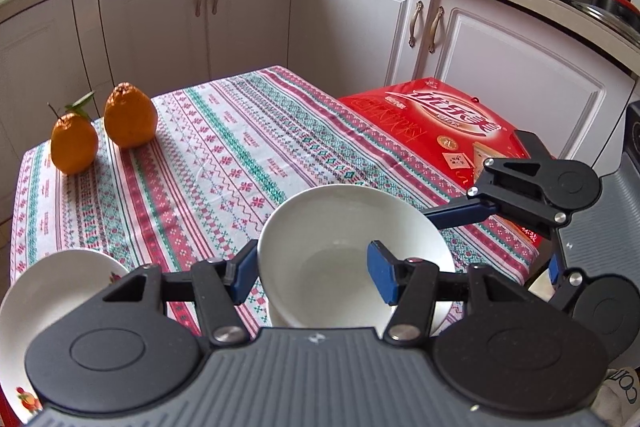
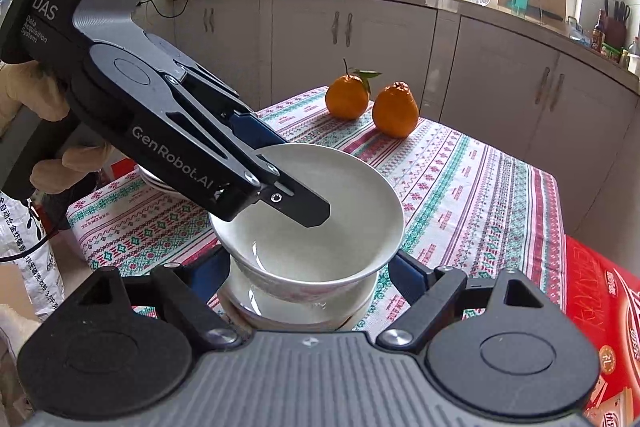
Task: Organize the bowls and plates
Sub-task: 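Carry the held bowl with the left gripper toward the bowl stack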
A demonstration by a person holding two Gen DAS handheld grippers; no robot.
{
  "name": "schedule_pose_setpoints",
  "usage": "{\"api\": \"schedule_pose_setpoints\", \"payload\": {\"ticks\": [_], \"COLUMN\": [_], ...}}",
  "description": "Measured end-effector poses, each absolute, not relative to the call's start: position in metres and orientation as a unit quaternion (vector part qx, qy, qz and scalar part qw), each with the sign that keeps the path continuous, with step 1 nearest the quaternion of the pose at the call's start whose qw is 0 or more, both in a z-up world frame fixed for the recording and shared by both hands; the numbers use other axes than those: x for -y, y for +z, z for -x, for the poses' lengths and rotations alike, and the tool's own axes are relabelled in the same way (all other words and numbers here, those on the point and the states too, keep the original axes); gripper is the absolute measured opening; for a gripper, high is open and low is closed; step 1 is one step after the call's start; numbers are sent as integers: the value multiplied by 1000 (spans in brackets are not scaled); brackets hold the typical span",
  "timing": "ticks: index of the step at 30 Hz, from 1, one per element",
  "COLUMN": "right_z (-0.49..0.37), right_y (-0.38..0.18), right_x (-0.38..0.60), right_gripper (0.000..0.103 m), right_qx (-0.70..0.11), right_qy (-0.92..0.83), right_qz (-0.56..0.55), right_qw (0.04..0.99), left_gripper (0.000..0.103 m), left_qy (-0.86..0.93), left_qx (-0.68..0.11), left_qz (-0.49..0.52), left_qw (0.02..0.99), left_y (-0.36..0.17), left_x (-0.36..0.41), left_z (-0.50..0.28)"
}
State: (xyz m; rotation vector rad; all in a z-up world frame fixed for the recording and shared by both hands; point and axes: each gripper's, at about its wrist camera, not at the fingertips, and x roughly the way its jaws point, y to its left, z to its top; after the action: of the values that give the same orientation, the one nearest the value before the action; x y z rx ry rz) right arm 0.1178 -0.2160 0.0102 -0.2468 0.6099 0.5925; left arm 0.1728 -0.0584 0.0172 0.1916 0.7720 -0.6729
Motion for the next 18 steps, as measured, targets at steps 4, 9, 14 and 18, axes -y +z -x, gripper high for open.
{"api": "schedule_pose_setpoints", "payload": {"ticks": [4, 9, 14, 18], "right_z": [-118, -120, -120, -121], "right_y": [7, 3, 0, 0], "right_x": [215, 215, 215, 215], "right_gripper": [89, 89, 89, 89], "right_qx": [-302, -308, -312, -315], "right_qy": [288, 289, 290, 291], "right_qz": [119, 116, 113, 109], "right_qw": [901, 899, 898, 897], "left_gripper": [57, 57, 57, 57], "left_qy": [-323, -323, -324, -324], "left_qx": [-373, -376, -379, -380], "left_qz": [-91, -87, -88, -87], "left_qw": [865, 864, 862, 862], "left_y": [13, 9, 6, 6], "left_x": [58, 58, 58, 58], "left_z": [-173, -174, -174, -174]}}
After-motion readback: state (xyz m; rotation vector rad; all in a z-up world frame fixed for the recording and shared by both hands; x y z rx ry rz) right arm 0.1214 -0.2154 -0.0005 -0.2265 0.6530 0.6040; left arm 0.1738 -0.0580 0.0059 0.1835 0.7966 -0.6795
